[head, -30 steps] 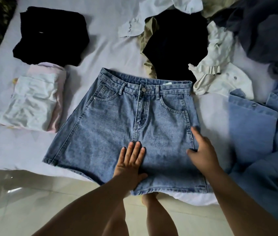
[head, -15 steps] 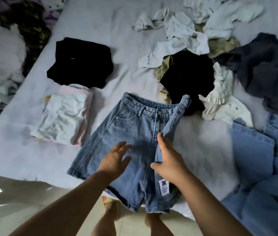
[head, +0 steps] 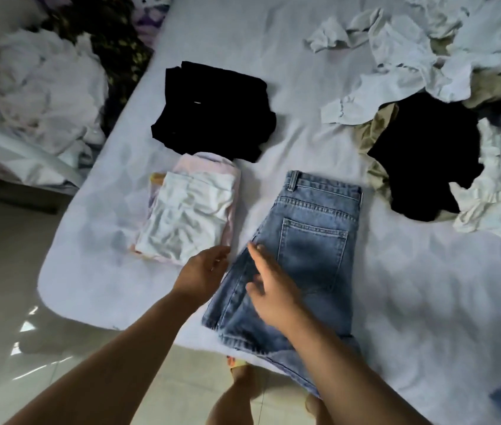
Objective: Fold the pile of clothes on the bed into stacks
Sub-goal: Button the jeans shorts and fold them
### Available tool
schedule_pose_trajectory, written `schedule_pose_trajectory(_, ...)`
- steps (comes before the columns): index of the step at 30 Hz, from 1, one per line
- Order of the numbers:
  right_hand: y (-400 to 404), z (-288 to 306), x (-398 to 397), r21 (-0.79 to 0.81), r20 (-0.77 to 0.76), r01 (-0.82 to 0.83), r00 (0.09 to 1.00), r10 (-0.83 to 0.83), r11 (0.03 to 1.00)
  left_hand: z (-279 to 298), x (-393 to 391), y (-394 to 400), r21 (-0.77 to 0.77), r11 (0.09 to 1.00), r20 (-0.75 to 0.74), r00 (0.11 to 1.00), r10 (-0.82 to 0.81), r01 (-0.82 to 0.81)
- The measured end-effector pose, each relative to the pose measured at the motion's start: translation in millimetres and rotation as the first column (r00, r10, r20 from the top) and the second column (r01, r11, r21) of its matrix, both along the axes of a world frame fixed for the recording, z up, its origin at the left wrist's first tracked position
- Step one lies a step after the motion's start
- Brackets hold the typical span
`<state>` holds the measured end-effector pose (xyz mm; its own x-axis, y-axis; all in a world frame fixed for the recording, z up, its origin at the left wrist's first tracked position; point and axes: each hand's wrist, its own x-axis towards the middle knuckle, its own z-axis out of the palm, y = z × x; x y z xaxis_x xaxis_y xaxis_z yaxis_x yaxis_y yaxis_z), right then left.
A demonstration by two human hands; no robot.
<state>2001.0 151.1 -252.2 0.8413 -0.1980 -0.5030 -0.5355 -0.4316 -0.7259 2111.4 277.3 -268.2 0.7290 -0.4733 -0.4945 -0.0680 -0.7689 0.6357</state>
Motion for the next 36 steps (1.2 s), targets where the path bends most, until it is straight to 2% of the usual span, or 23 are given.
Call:
schedule_pose_trajectory(2, -8, -12, -7, -0.258, 0.055, 0.062, 0.997, -0.050, 0.964, -8, 3, 0, 0.003, 0.998, 0.029, 0.998, -0.060, 0.060)
schedule_pose_trajectory(4, -19, -23, -20, -0.493, -0.023, 0.037, 0.998, -0.056, 0.869, -14, 1, -2, 0.022, 0.981, 0.122, 0.974, -0.192, 0.191)
schedule_pose_trajectory(6, -26, -33, -34, -0.609, -0.161, -0.017, 0.982, -0.103, 0.793, -20, -5, -6, 0.007, 0.924, 0.171, 0.910, -0.378, 0.383)
schedule_pose_trajectory(8, -24, -38, -49, -0.670, -0.213, -0.037, 0.966, -0.144, 0.741, -31, -11, -11, 0.011, 0.855, 0.276, 0.820, -0.501, 0.518)
schedule_pose_trajectory(10, -17, -45, -64, -0.687, -0.240, -0.029, 0.952, -0.189, 0.726, -37, -20, -22, 0.081, 0.771, 0.301, 0.722, -0.623, 0.632)
schedule_pose_trajectory(12, -8, -51, -77, -0.680, -0.285, -0.022, 0.929, -0.237, 0.733, -39, -29, -31, 0.265, 0.646, 0.242, 0.599, -0.763, 0.716)
schedule_pose_trajectory(14, 1, -55, -90, -0.648, -0.333, -0.022, 0.907, -0.258, 0.762, -40, -34, -30, 0.361, 0.613, 0.179, 0.593, -0.785, 0.703)
schedule_pose_trajectory(15, 4, -55, -97, -0.629, -0.350, -0.023, 0.901, -0.257, 0.777, -41, -36, -29, 0.360, 0.633, 0.220, 0.597, -0.771, 0.685)
schedule_pose_trajectory(17, 9, -51, -110, -0.595, -0.367, 0.006, 0.888, -0.278, 0.804, -44, -42, -26, 0.335, 0.707, 0.219, 0.678, -0.702, 0.623)
schedule_pose_trajectory(20, 13, -46, -130, -0.579, -0.308, 0.120, 0.884, -0.353, 0.806, -46, -46, -23, 0.221, 0.869, 0.185, 0.856, -0.482, 0.442)
schedule_pose_trajectory(21, 14, -45, -137, -0.586, -0.290, 0.131, 0.888, -0.357, 0.800, -45, -47, -24, 0.228, 0.892, 0.143, 0.893, -0.427, 0.390)
schedule_pose_trajectory(24, 14, -46, -154, -0.624, -0.222, 0.139, 0.912, -0.346, 0.769, -39, -47, -31, 0.249, 0.883, 0.135, 0.889, -0.438, 0.397)
schedule_pose_trajectory(28, 22, -54, -173, -0.615, -0.217, 0.144, 0.914, -0.343, 0.775, -31, -31, -35, 0.278, 0.876, 0.350, 0.808, -0.474, 0.394)
schedule_pose_trajectory(30, 27, -58, -182, -0.588, -0.190, 0.180, 0.917, -0.350, 0.789, -29, -20, -32, 0.377, 0.830, 0.371, 0.754, -0.542, 0.412)
schedule_pose_trajectory(33, 24, -64, -186, -0.517, -0.150, 0.316, 0.882, -0.447, 0.796, -37, -19, -22, 0.578, 0.655, 0.287, 0.630, -0.722, 0.487)
schedule_pose_trajectory(36, 22, -66, -182, -0.419, -0.108, 0.442, 0.843, -0.527, 0.793, -47, -42, -9, 0.619, 0.568, 0.197, 0.593, -0.781, 0.542)
